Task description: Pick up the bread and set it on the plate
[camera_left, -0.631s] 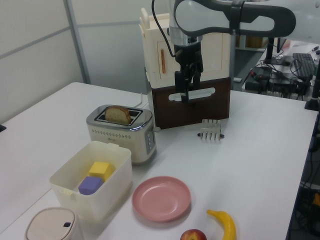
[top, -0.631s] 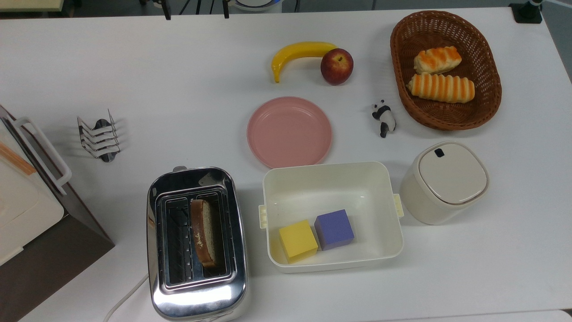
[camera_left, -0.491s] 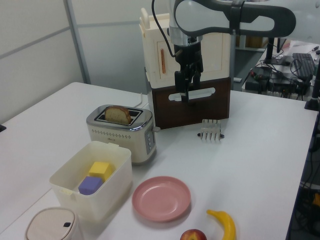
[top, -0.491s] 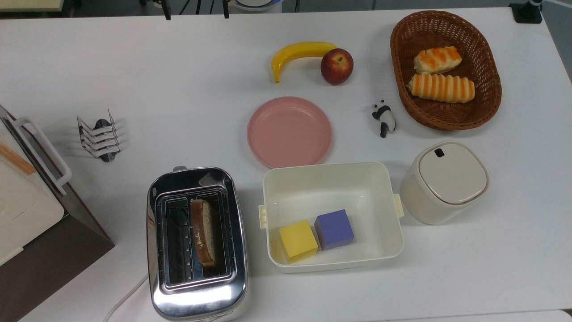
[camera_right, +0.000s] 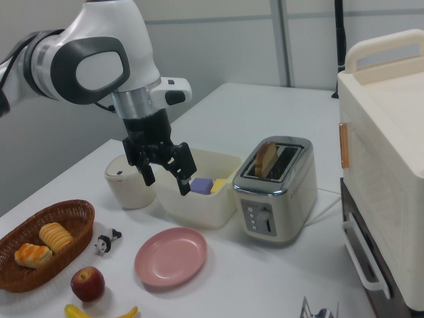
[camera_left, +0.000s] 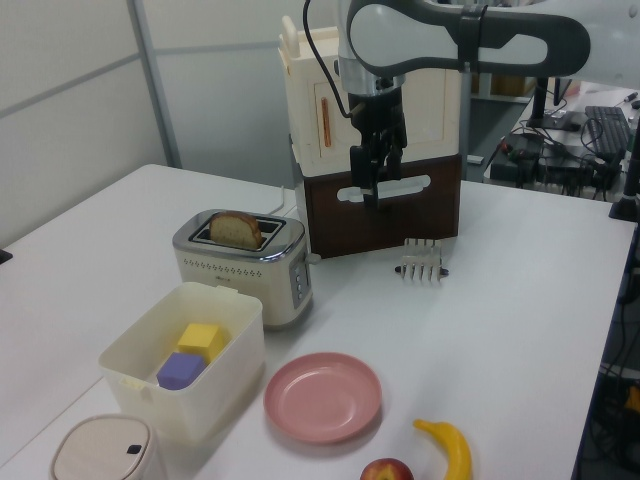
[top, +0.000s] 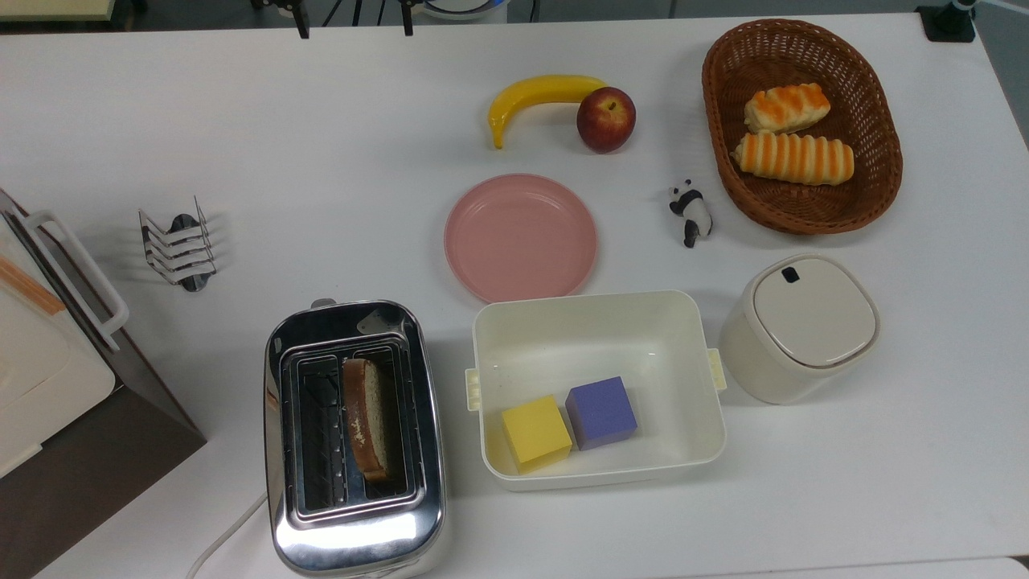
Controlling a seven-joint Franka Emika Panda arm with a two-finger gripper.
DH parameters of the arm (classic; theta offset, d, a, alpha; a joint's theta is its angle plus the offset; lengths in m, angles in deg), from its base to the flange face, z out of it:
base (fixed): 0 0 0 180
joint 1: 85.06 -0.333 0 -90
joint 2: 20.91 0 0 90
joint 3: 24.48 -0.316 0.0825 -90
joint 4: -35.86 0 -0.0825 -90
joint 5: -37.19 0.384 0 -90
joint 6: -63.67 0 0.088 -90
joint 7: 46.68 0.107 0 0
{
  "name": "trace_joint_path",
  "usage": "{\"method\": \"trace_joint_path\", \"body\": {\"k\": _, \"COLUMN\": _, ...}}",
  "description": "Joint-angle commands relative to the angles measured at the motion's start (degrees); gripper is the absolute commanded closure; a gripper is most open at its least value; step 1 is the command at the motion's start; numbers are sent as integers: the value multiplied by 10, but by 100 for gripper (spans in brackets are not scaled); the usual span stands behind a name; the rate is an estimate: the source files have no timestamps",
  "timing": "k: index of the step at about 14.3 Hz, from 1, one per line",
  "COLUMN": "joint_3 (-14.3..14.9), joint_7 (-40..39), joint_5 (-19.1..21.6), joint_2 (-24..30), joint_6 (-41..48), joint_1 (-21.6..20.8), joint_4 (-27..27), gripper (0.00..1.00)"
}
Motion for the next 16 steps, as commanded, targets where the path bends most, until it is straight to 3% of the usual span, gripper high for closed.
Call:
{"method": "trace_joint_path", "body": {"k": 1, "joint_3": 1, "joint_7": 3, "joint_5": 0, "joint_2": 8, "joint_6": -10, "joint_1": -3, "joint_4": -10, "gripper": 0}}
{"method": "trace_joint_path", "body": {"k": 8, "joint_3": 2, "joint_7": 3, "joint_5": 2, "joint_2": -37, "joint_6": -120, "joint_1": -2, "joint_4": -5, "gripper": 0}}
{"method": "trace_joint_path", "body": {"k": 16, "joint_3": 5, "joint_7": 5, "joint_5": 17, "joint_2": -126, "joint_6": -366, "joint_1": 2, "joint_4": 0, "gripper": 0}}
